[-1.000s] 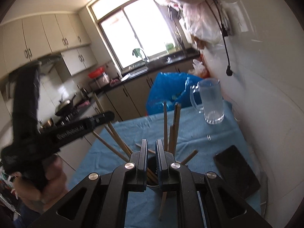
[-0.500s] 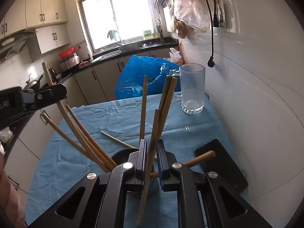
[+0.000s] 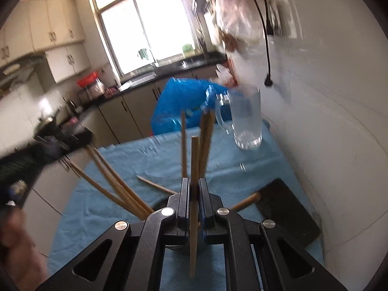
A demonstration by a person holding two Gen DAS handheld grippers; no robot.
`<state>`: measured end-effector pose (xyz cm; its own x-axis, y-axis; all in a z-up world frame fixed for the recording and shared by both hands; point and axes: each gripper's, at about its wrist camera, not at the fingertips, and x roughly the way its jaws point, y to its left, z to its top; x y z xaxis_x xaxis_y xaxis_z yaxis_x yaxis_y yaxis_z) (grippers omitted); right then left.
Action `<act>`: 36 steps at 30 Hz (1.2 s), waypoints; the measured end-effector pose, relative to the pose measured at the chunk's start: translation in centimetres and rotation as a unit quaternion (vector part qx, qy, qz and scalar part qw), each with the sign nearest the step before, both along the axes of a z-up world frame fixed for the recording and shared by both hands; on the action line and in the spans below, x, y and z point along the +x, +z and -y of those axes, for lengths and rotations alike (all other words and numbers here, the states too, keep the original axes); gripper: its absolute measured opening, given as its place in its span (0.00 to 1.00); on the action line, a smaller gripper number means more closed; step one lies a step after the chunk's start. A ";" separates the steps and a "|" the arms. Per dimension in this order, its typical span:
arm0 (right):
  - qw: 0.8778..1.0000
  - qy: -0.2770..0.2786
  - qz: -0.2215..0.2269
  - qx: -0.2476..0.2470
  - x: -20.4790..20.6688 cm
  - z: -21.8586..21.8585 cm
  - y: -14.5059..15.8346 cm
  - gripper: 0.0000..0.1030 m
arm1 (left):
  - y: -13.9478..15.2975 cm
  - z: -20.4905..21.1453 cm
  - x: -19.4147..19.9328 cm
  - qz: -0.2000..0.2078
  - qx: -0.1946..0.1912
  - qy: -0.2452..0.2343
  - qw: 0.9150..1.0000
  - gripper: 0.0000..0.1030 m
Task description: Organize utensils
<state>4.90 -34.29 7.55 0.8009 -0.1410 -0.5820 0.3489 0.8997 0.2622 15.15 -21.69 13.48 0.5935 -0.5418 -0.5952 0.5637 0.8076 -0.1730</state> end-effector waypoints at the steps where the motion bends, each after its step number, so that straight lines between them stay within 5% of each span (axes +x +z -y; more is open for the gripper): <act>1: 1.000 0.001 0.014 -0.003 -0.6 0.0 1.1 0.07 | 0.0 0.0 0.0 0.000 0.000 0.000 1.000 0.06; 12: 0.990 -0.005 0.134 -0.034 -2.9 -1.0 8.2 0.07 | 0.0 0.4 -0.1 0.001 0.004 0.001 1.000 0.06; 32: 0.998 0.020 0.056 -0.005 -0.1 -0.8 2.7 0.08 | -1.1 0.3 -0.1 -0.002 0.016 0.003 1.000 0.06; 36: 0.998 0.019 0.061 0.001 -0.4 -0.6 3.1 0.17 | -0.7 0.0 -0.4 0.001 0.010 0.002 1.000 0.06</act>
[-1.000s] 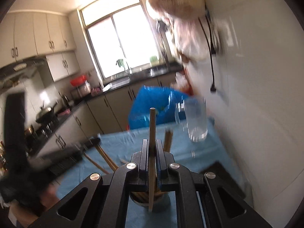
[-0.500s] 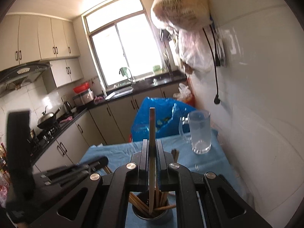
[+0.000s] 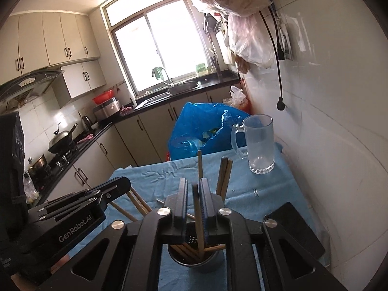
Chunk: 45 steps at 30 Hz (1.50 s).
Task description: Organize utensils
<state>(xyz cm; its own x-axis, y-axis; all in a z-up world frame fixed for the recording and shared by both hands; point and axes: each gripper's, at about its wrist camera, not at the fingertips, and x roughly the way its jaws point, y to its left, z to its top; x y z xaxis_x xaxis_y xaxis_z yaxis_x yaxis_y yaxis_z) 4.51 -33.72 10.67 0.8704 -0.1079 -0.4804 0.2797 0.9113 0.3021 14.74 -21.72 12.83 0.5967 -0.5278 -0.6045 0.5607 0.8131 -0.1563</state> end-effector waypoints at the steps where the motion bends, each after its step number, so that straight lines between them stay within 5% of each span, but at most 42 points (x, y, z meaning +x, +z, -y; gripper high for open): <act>1: 1.000 0.000 0.003 0.000 -0.1 0.0 0.1 0.19 | 0.1 -0.1 -0.1 0.000 -0.002 0.000 1.000 0.07; 7: 1.000 -0.008 0.025 0.004 -1.9 -0.1 1.7 0.29 | 1.1 -1.2 -0.8 0.005 -0.014 0.009 1.000 0.29; 13: 0.997 -0.051 0.054 -0.003 -5.5 0.2 3.3 0.62 | 2.5 -4.0 -2.5 0.023 -0.031 0.036 0.999 0.60; 15: 0.996 -0.074 0.056 -0.012 -6.8 0.0 3.3 0.83 | 2.6 -5.4 -3.7 0.038 -0.036 0.049 0.997 0.72; 18: 0.992 -0.102 0.050 -0.046 -8.5 -0.8 2.7 0.96 | 2.0 -7.2 -5.8 0.071 -0.032 0.077 0.994 0.85; 28: 0.979 -0.146 -0.015 -0.139 -10.9 -5.5 -2.0 1.00 | -4.1 -11.6 -10.6 0.072 0.058 0.126 0.988 0.95; 35: 0.978 -0.129 -0.051 -0.154 -11.7 -8.3 -4.5 1.00 | -6.1 -14.9 -12.5 0.058 0.067 0.123 0.988 0.98; 42: 0.976 -0.116 -0.080 -0.168 -11.9 -10.7 -6.1 1.00 | -7.7 -16.1 -13.7 0.058 0.118 0.182 0.974 0.98; 45: 0.975 -0.117 -0.088 -0.168 -11.9 -10.9 -6.7 1.00 | -8.5 -16.4 -13.5 0.038 0.119 0.173 0.977 0.98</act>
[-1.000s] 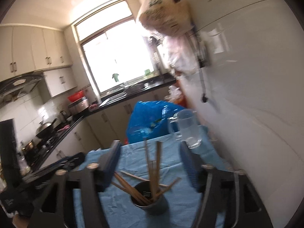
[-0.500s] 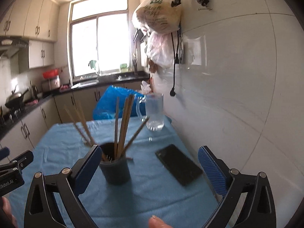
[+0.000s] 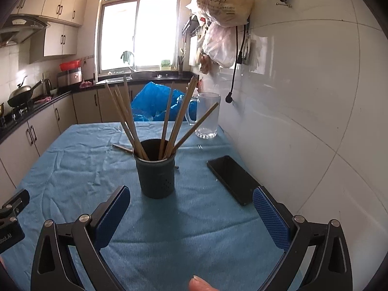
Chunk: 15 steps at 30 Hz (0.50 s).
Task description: Organize utensils
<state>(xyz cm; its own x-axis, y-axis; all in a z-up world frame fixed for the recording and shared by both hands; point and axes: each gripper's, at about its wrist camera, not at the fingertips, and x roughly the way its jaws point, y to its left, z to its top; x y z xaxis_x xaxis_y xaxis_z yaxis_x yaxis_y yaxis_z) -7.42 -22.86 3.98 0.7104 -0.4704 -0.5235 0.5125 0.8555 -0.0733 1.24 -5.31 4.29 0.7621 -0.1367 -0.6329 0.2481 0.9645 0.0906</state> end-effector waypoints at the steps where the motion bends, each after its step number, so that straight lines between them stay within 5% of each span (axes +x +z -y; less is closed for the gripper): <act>1: 1.000 0.000 -0.002 0.001 0.0 -0.1 -0.1 1.00 | -0.2 0.1 0.1 -0.004 0.004 0.000 1.000 0.98; 15: 0.999 0.013 -0.033 0.004 1.6 -0.7 -2.0 1.00 | -1.9 1.0 0.4 -0.017 0.017 -0.014 1.000 0.98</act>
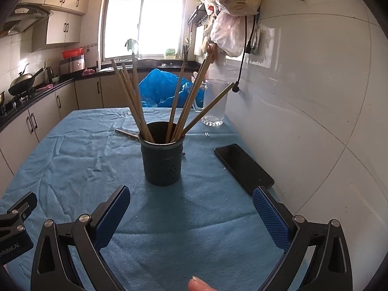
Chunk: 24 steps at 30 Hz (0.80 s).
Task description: Organize utensils
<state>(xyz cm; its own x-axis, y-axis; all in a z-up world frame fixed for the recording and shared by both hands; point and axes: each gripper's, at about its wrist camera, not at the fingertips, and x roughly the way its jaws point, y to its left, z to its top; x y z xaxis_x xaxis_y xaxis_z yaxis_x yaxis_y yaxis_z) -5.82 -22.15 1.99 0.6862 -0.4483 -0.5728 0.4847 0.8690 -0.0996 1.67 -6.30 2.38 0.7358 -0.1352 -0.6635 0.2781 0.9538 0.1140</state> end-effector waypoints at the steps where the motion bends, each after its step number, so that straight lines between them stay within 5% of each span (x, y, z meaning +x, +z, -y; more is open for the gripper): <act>1: 1.000 0.002 -0.002 0.001 0.1 -0.1 -0.1 1.00 | -0.1 0.1 0.0 -0.001 0.001 -0.001 1.000 0.98; 24: 1.000 0.008 -0.023 -0.004 1.0 -0.8 -1.1 1.00 | -1.2 -0.2 0.2 -0.016 0.001 -0.003 1.000 0.98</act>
<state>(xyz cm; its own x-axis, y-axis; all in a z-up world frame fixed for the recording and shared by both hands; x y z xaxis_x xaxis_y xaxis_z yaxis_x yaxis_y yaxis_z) -4.85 -21.33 0.86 0.6669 -0.4421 -0.5998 0.4653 0.8758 -0.1282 1.89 -6.13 1.14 0.7126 -0.1388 -0.6877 0.2882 0.9516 0.1066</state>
